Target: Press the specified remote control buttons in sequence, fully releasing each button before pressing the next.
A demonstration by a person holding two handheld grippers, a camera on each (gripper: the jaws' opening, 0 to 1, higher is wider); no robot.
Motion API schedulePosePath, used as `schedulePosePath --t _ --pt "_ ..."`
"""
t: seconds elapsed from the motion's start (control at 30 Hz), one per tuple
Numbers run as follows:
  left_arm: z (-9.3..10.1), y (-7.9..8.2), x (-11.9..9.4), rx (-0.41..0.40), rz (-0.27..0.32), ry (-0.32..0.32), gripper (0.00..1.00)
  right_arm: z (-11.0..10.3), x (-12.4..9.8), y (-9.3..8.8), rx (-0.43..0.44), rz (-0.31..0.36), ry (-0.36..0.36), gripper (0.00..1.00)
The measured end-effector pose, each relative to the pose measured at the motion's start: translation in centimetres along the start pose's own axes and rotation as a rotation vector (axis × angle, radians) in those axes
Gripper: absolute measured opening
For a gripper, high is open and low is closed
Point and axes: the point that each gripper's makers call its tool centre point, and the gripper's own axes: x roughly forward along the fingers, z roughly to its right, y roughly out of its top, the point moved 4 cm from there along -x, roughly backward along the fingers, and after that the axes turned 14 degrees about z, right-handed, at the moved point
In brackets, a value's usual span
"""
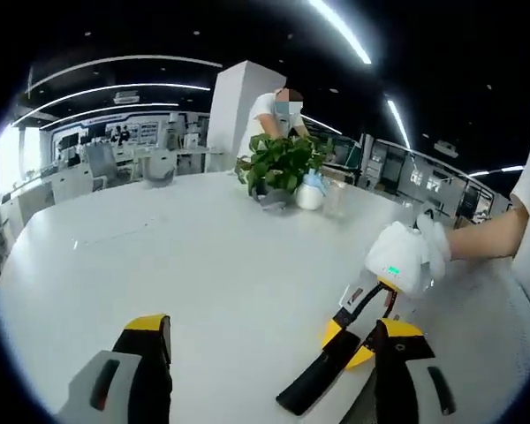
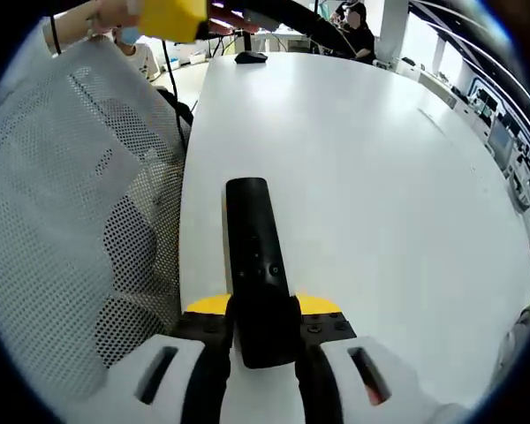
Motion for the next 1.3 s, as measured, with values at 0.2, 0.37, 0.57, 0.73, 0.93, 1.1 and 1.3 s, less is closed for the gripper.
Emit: schedulePosePath --t 0.2,0.37,0.57,0.73,0.93,1.1,1.3 --pt "-0.7 1.6 -3.3 0.012 0.059 0.116 1.00 0.0 -0.1 0.0 0.004 0.006 -0.002 0.26" --pt "-1.2 2.0 -5.9 0.051 0.074 0.208 1.00 0.0 -0.1 0.0 0.009 0.012 -0.005 0.26" --pt "-2.0 2.2 -8.4 -0.004 0.180 0.360 1.00 0.0 -0.1 0.1 0.006 0.017 -0.007 0.26" --pt "-1.5 1.4 -9.0 -0.036 0.202 0.386 1.00 -0.1 0.0 0.1 0.011 0.029 -0.011 0.25" --pt "-1.8 1.7 -9.0 0.029 0.213 0.396 1.00 -0.1 0.0 0.2 0.028 0.047 -0.019 0.25" --pt "-2.5 2.2 -9.7 0.001 0.258 0.429 1.00 -0.2 0.0 0.3 -0.001 0.038 -0.022 0.25" --pt "-2.4 2.1 -9.6 0.038 0.241 0.434 1.00 -0.1 0.0 0.4 -0.029 0.010 -0.002 0.24"
